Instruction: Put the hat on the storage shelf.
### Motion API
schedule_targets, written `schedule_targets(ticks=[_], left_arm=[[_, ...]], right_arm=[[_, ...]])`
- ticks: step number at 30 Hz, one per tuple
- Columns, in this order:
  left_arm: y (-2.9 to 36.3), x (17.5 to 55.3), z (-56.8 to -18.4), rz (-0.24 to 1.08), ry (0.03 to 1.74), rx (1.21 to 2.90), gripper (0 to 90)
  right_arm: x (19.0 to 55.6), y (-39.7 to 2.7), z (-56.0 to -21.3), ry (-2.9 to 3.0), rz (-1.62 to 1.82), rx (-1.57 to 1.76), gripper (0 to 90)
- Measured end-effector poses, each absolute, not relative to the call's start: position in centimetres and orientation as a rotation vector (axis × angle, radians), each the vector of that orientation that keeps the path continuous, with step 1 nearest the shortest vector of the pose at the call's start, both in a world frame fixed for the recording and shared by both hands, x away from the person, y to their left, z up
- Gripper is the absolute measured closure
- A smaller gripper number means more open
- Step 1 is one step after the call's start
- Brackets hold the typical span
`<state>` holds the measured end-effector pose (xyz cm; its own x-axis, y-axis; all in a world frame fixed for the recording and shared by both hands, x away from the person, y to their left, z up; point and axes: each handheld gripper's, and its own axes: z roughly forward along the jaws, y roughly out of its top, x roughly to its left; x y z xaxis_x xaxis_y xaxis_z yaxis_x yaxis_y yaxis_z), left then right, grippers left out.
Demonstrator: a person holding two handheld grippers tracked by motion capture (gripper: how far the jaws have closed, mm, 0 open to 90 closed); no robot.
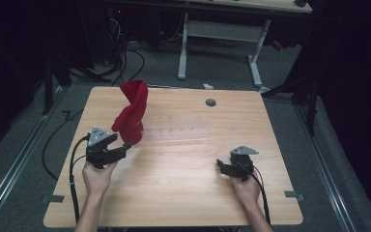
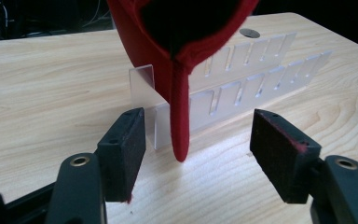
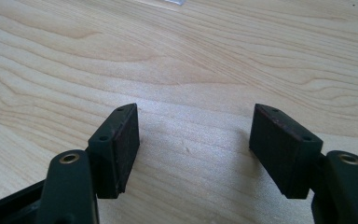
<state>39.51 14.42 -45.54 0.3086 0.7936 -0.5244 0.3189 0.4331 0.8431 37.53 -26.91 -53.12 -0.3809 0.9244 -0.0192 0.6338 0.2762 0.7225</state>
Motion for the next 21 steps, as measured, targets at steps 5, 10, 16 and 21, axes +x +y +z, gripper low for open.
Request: schedule_targets(ticks=[5, 10, 16, 21], left_arm=[[14.5, 38.7, -45.5, 0.414, 1.265, 1.129, 35.7], [14.4, 38.2, -45.4, 0.398, 1.263, 1.123, 35.5], [14.1, 37.6, -45.5, 0.382, 1.26, 1.125, 35.4], [13.7, 37.0, -45.9, 0.362, 1.256, 1.136, 35.2]], right_arm=[[37.5, -26.9, -53.1, 2.112, 0.887, 1.399, 33.4], [37.5, -26.9, -53.1, 2.111, 0.887, 1.4, 33.4], [37.5, -26.9, -53.1, 2.112, 0.886, 1.398, 33.4], [37.5, -26.9, -53.1, 2.112, 0.886, 1.4, 33.4]])
